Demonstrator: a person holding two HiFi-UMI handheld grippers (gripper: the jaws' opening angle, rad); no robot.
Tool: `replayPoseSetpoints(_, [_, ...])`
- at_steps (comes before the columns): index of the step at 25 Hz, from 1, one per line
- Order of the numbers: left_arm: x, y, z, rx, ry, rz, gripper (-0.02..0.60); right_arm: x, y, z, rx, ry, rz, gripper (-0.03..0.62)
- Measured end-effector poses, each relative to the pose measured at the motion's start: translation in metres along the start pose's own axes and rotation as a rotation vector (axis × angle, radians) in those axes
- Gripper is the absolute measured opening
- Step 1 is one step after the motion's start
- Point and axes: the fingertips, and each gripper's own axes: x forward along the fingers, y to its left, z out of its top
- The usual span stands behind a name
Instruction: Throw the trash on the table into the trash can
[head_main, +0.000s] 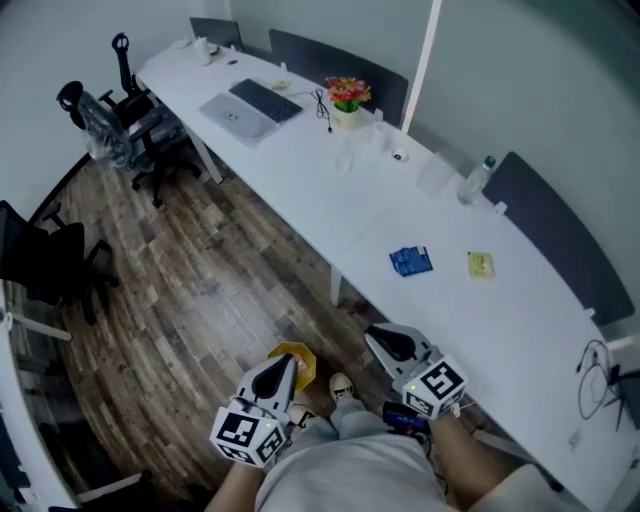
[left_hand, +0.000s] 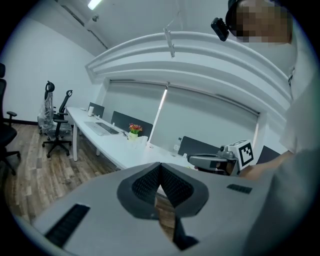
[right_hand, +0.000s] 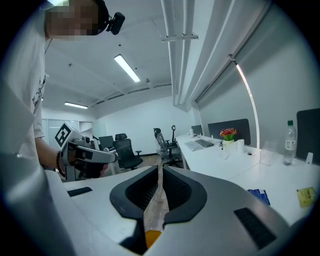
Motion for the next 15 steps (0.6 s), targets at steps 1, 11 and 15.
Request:
replayPoseSetpoints(1, [0.001,-0.003,-0.001,0.003,0.002,-0.006,0.002,0.000,0.003,-0.001,0.005,0.002,0.006,0.051])
replayPoseSetpoints(11, [0.004,-0.007,0.004,0.003,0.001,-0.014,0.000,0.004,0.013,-0.008,0.012,0.022,0.047,0.051])
replayPoseSetpoints(15, [0.002,-0.017,0.002,0.087,0.021,-0.059,0.002,0.006,0.015,-0.009,0.010,0.023,0.053,0.051])
